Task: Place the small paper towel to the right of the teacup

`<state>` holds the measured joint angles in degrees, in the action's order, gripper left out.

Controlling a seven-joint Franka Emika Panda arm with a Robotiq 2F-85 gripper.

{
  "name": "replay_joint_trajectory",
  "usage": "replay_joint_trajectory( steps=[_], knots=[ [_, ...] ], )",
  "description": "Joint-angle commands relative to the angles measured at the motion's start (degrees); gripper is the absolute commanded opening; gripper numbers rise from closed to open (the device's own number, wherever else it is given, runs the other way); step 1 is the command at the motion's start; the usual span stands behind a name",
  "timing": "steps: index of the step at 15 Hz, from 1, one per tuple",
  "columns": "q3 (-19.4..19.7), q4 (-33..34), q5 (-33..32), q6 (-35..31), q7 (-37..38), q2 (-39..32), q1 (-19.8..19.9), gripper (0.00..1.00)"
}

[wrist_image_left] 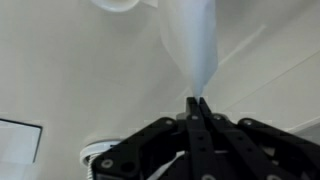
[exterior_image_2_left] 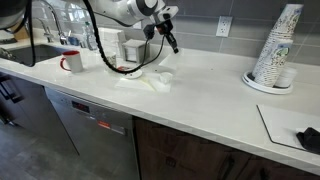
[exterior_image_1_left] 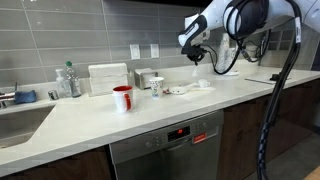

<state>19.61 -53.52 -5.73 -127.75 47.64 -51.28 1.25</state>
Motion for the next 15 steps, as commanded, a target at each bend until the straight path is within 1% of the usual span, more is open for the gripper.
replay_joint_trajectory(
  steps=[1,2,4,8,12,15],
  knots=[
    [3.8,8.9,-1.2,7.4,6.9,-5.7,0.9,0.04],
    [5.0,10.3,-1.4,9.4,8.5,-6.7,0.9,0.02],
    [6.8,12.7,-1.4,14.2,10.8,-8.2,1.1,0.03],
    [8.9,16.4,-0.4,21.8,14.6,-10.7,2.3,0.03],
    [8.9,19.3,1.3,28.6,19.7,-12.0,4.6,0.03],
    [8.5,21.1,1.9,31.3,23.5,-13.1,6.4,0.02]
  ],
)
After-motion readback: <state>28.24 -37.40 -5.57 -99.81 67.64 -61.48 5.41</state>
